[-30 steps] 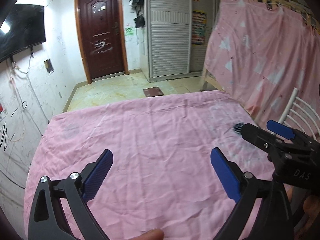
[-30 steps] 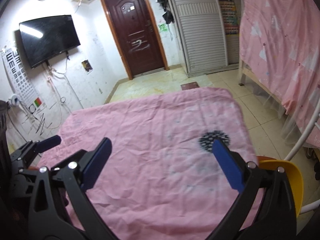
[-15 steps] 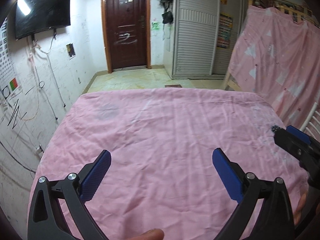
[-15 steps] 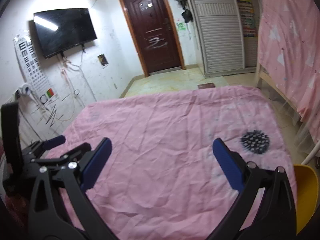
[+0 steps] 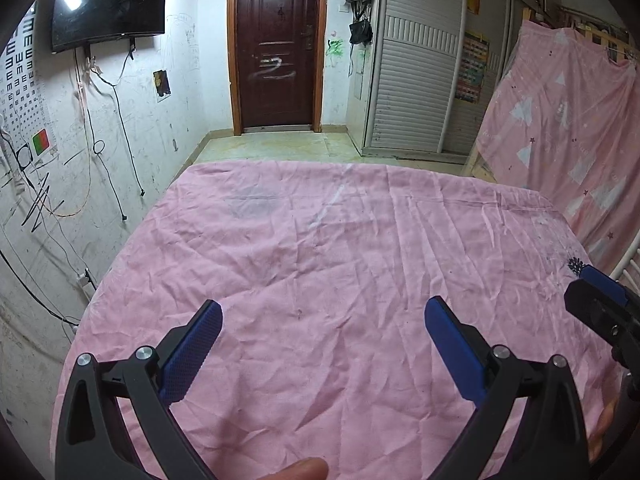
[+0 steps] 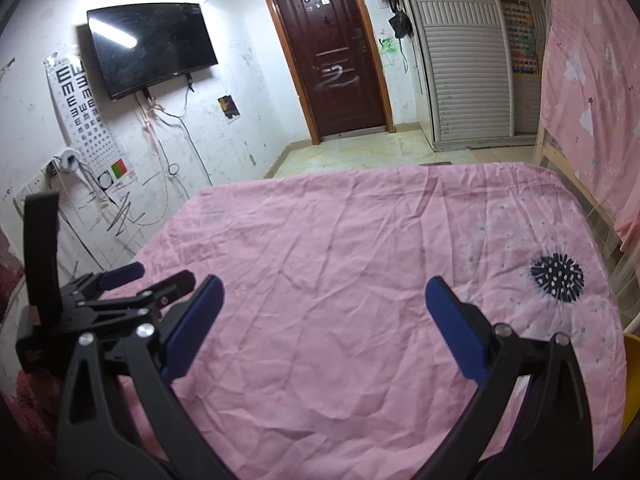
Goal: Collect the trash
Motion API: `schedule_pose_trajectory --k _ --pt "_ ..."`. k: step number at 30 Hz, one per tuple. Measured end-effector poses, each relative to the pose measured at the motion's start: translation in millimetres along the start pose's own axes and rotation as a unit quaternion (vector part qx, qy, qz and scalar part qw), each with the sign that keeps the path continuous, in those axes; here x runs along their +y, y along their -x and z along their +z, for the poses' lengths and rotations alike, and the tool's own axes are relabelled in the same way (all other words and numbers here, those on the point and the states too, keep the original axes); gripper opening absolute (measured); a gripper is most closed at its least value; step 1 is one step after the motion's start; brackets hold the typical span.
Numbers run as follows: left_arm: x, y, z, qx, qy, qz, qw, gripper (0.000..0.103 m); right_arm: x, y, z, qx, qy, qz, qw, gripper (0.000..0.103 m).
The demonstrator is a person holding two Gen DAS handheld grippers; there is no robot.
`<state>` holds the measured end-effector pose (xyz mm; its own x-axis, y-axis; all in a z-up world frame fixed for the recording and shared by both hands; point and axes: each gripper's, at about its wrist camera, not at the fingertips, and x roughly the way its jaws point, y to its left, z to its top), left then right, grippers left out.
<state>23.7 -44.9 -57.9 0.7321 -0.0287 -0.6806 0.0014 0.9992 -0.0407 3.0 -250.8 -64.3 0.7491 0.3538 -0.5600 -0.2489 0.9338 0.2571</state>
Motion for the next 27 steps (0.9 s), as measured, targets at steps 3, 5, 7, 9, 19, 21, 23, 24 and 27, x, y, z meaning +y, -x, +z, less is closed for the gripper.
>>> schedule_pose_trajectory --k 3,5,7,9,19,21,23,24,27 --pt "-0.6 -0.6 -0.8 0.0 -0.001 -0.001 1.0 0.094 -0.4 -0.7 -0.2 0.001 -0.002 0.001 1.0 0.097" --pt "0.0 0.2 -0.6 0.0 0.0 -0.002 1.0 0.094 -2.2 -1.3 -0.3 0.002 -0.007 0.001 1.0 0.097" --pt "0.2 0.2 -0.8 0.001 0.0 -0.002 1.0 0.094 -2.4 -1.5 -0.3 0.003 -0.007 0.002 1.0 0.097" --pt "0.1 -0.2 -0.6 0.001 0.0 -0.001 1.0 0.094 -2.3 -1.8 -0.4 0.003 -0.005 0.002 1.0 0.097" --pt "-0.5 -0.7 -0.7 0.003 0.001 -0.001 1.0 0.094 -2.9 -3.5 -1.6 0.007 -0.01 -0.001 1.0 0.097" --pt "-0.7 -1.0 -1.2 0.003 0.001 -0.001 1.0 0.094 -3.2 -3.6 -1.4 0.008 -0.01 -0.001 1.0 0.097" --pt "-0.5 -1.1 -1.0 0.003 0.001 -0.001 1.0 0.094 -3.3 -3.6 -1.3 0.008 -0.01 0.0 1.0 0.097" --pt "-0.2 -1.2 -0.7 0.003 0.001 -0.001 1.0 0.094 -3.2 -3.5 -1.3 0.008 -0.01 -0.001 1.0 0.097" --pt "-0.7 -1.2 -1.5 0.003 0.002 -0.001 1.0 0.094 -3.2 -3.5 -1.3 0.008 -0.01 -0.001 1.0 0.097"
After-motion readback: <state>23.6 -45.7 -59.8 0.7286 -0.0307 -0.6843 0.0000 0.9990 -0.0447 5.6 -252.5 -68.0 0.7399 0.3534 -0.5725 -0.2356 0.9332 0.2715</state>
